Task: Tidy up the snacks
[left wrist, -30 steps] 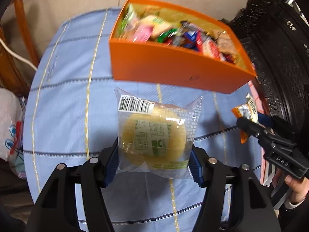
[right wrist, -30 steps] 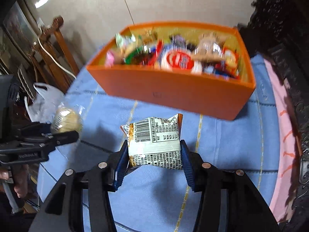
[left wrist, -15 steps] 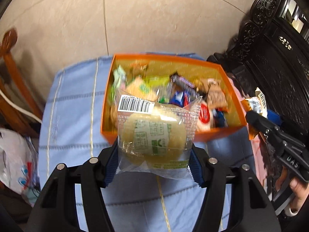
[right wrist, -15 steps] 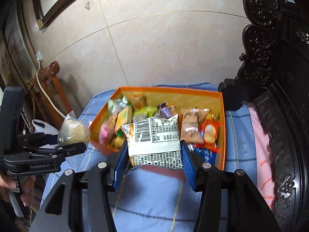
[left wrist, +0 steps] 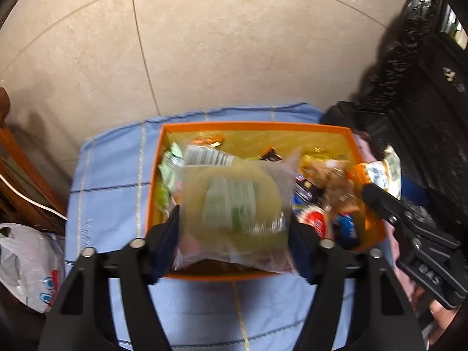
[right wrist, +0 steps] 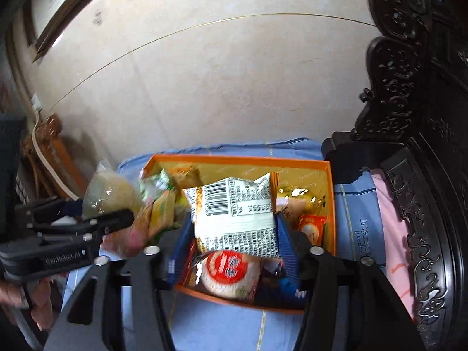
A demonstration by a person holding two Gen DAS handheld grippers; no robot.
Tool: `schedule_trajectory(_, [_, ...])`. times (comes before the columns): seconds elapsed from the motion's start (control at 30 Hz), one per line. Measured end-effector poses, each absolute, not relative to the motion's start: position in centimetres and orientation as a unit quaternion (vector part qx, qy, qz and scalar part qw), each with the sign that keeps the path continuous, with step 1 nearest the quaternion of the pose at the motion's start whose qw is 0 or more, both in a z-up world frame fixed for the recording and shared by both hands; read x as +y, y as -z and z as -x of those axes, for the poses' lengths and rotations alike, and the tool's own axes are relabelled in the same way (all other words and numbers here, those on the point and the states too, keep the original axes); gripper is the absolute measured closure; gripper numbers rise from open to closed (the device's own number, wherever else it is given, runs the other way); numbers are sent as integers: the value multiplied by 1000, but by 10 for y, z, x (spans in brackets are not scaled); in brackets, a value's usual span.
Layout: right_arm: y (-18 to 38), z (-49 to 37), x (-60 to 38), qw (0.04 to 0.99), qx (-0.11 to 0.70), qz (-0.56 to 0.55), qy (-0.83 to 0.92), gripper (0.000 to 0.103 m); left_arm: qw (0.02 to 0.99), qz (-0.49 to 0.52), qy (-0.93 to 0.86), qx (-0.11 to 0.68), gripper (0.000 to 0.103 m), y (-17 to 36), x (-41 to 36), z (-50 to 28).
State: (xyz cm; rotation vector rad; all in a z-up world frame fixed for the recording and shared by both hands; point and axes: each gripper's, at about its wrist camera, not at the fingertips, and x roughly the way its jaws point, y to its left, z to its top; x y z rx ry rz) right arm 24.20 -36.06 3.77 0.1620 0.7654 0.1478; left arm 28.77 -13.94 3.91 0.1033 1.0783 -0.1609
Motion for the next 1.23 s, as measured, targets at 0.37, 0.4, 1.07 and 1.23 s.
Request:
schedule_trajectory(0.37, [-23, -186, -362, 917, 384, -86, -60, 13, 867, -70, 33, 493, 6, -55, -128, -248])
schedule_trajectory(0.4, [-20, -179, -361, 915, 390, -85, -61, 13, 868, -70, 32, 491, 6, -57, -126, -243])
schedule_trajectory(1.07, [-21, -94, -348, 911, 401, -61, -75, 13, 880, -79, 41, 467, 5, -87, -125, -139])
schedule_trajectory(1.23, [-22, -84, -348, 910, 404, -61, -73, 13, 876, -79, 37, 474, 5, -87, -123, -127])
